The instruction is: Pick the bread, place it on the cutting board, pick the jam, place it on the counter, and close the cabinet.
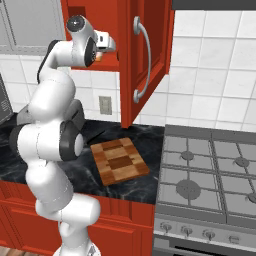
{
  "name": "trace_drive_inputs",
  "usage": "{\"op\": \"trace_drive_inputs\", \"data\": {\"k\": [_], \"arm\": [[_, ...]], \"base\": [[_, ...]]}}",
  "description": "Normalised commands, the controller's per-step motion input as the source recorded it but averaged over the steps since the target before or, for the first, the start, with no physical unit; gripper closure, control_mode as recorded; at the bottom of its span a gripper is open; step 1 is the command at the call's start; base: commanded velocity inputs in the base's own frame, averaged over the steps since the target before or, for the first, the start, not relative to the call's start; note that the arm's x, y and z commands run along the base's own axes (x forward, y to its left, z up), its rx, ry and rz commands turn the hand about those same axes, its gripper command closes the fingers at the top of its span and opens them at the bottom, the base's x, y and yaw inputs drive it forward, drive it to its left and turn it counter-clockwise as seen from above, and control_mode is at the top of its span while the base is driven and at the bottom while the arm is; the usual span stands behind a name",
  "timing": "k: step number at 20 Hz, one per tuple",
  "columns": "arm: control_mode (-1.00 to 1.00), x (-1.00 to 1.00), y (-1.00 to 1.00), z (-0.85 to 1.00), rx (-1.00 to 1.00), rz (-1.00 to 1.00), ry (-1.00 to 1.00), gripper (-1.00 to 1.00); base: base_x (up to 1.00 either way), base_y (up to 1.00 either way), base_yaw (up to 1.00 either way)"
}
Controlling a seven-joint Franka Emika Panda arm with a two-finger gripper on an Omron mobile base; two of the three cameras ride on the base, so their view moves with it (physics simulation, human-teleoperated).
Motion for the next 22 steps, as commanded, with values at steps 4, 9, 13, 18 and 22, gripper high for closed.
{"op": "trace_drive_inputs", "data": {"k": [4, 9, 13, 18, 22], "arm": [[-1.0, -0.44, 0.0, 0.0, 0.0, 0.0, 0.0, 1.0], [-1.0, -0.44, 0.0, -0.01, 0.0, 0.0, -0.01, 1.0], [-1.0, -0.42, 0.0, -0.09, 0.0, 0.0, -0.03, 1.0], [-1.0, -0.41, 0.0, -0.17, 0.0, 0.0, -0.02, 1.0], [-1.0, -0.44, 0.0, -0.2, 0.0, 0.0, 0.0, 1.0]], "base": [[0.0, 0.0, 0.0], [0.0, 0.0, 0.0], [0.0, 0.0, 0.0], [0.0, 0.0, 0.0], [0.0, 0.0, 0.0]]}}
